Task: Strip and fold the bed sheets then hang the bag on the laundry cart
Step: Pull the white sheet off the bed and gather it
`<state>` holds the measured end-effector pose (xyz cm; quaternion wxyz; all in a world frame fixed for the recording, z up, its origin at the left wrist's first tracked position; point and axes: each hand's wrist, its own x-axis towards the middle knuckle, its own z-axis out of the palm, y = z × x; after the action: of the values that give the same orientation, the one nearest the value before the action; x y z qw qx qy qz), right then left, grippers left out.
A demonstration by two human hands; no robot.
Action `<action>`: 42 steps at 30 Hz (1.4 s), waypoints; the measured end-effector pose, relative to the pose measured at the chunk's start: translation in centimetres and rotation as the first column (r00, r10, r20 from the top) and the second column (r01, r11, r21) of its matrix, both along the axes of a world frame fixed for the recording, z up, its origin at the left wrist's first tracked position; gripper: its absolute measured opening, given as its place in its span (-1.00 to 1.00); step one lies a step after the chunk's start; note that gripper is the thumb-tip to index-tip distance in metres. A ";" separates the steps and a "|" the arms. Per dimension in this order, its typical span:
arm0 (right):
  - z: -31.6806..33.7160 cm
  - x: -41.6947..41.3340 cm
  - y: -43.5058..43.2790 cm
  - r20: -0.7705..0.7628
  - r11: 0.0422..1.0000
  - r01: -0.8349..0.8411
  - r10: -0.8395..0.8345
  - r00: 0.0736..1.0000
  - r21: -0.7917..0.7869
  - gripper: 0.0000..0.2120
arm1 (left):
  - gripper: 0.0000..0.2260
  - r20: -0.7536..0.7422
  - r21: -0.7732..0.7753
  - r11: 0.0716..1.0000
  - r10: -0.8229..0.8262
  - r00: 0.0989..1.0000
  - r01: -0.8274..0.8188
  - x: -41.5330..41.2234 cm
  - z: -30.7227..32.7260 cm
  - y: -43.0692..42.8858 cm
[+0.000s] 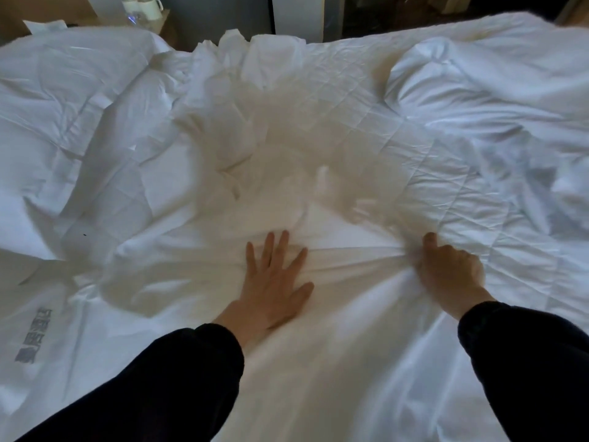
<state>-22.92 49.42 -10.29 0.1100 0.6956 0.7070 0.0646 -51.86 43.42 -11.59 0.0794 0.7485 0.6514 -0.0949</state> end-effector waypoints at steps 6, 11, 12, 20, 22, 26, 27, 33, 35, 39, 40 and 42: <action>-0.4 2.4 -2.1 -0.201 0.986 0.154 -0.164 0.966 -0.066 -0.72 | -0.32 -0.025 -0.047 0.999 -0.002 1.000 0.001 3.8 -0.8 -0.8; -1.0 5.4 -7.5 -0.329 0.995 -0.032 0.062 0.942 0.094 -0.51 | -0.45 0.021 -0.039 0.995 0.091 0.996 -0.090 6.1 0.0 -2.0; -1.2 6.7 -9.1 -0.296 0.990 -0.091 0.119 0.948 0.107 -0.50 | -0.49 0.088 -0.011 0.992 0.124 0.988 -0.124 7.2 0.4 -2.4; 1.1 17.4 -22.6 -0.336 0.943 -0.236 0.149 0.930 -0.233 -0.39 | -0.32 0.205 0.016 0.999 0.034 0.978 -0.038 21.3 2.1 -11.5; 0.7 20.5 -26.7 -0.334 0.947 -0.225 0.140 0.932 -0.231 -0.25 | -0.38 0.143 -0.055 0.997 0.066 0.988 -0.059 24.4 1.8 -14.5; -0.4 25.5 -33.0 -0.364 0.940 -0.225 0.121 0.923 -0.258 -0.11 | -0.31 0.063 -0.155 0.984 0.099 0.993 -0.088 28.7 1.4 -20.1; -0.4 26.3 -33.9 -0.360 0.938 -0.249 0.151 0.921 -0.243 -0.12 | -0.25 0.053 -0.164 0.982 0.100 0.994 -0.090 29.5 1.4 -21.3; -0.8 26.9 -35.9 -0.335 0.936 -0.262 0.175 0.926 -0.236 -0.26 | -0.20 0.025 -0.194 0.973 0.130 0.991 -0.122 31.5 1.6 -27.8; -0.8 26.6 -36.9 -0.340 0.936 -0.268 0.180 0.923 -0.230 -0.31 | -0.26 0.091 -0.192 0.970 0.166 0.982 -0.146 31.5 1.9 -30.6; -1.4 26.9 -41.1 -0.374 0.933 -0.307 0.222 0.901 -0.187 -0.34 | -0.20 0.085 -0.186 0.971 0.169 0.982 -0.151 31.7 2.2 -36.9; -1.3 27.1 -42.4 -0.395 0.931 -0.323 0.236 0.888 -0.170 -0.36 | -0.19 0.085 -0.184 0.970 0.179 0.980 -0.162 31.8 2.2 -38.3; -1.3 27.5 -44.6 -0.440 0.922 -0.350 0.249 0.863 -0.166 -0.41 | -0.23 0.119 -0.200 0.960 0.223 0.967 -0.196 32.2 2.1 -41.0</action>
<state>4.54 4.79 -11.57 0.0308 0.5559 0.8166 -0.1525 -19.62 2.39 -9.46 0.2047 0.6692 0.7082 -0.0936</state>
